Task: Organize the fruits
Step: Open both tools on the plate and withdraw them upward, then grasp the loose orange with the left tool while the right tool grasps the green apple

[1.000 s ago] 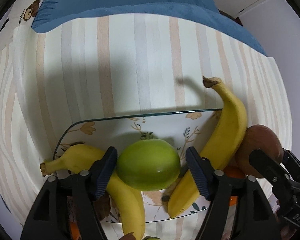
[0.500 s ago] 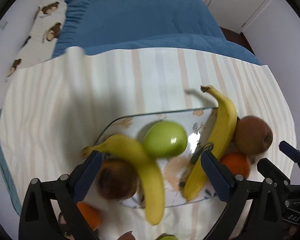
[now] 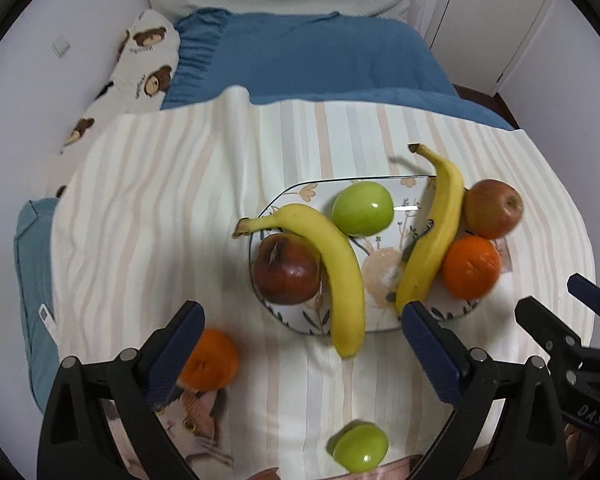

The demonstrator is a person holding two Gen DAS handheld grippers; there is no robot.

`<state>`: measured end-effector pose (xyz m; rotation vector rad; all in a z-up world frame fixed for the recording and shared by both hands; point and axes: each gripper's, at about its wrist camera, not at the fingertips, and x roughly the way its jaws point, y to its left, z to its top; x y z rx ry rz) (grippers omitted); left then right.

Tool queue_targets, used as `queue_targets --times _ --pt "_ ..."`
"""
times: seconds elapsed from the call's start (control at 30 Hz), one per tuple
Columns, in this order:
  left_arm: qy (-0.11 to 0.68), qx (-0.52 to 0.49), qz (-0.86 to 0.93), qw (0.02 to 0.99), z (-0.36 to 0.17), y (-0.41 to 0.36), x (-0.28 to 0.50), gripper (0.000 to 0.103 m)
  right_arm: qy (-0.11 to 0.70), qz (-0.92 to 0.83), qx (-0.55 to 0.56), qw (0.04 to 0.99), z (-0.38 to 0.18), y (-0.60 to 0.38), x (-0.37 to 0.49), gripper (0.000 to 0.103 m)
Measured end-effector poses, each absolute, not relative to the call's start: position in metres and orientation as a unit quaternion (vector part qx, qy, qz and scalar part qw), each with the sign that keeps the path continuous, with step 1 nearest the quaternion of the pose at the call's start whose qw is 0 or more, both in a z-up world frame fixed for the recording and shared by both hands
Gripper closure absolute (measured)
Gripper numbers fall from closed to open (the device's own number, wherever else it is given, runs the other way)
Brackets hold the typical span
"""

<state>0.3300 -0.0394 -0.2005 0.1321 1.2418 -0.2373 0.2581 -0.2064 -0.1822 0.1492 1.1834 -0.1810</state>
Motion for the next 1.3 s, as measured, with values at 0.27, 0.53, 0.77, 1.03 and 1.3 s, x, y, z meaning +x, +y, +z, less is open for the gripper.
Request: queue_targets --times 0.27,0.53,0.77,1.03,1.3 --pt "0.53 0.048 -0.111 0.839 -0.142 -0.029 0.285 0.002 0.507 -0.095 0.061 0.854 -0.124 -0.197 0.22 0.005" --pt "0.48 0.046 -0.108 0.869 -0.091 -0.025 0.236 0.002 0.449 -0.095 0.035 0.888 -0.058 -0.178 0.17 0.005" --pt "0.459 0.042 -0.109 0.881 -0.067 -0.021 0.206 0.002 0.43 -0.091 0.047 0.897 -0.03 -0.175 0.131 0.005" --pt "0.484 0.029 -0.085 0.871 -0.086 0.001 0.199 0.002 0.447 -0.073 0.082 0.888 -0.041 -0.174 0.11 0.005" --pt "0.559 0.036 -0.011 0.828 -0.168 0.047 0.215 0.002 0.557 -0.004 0.141 0.818 -0.169 -0.149 0.127 0.005"
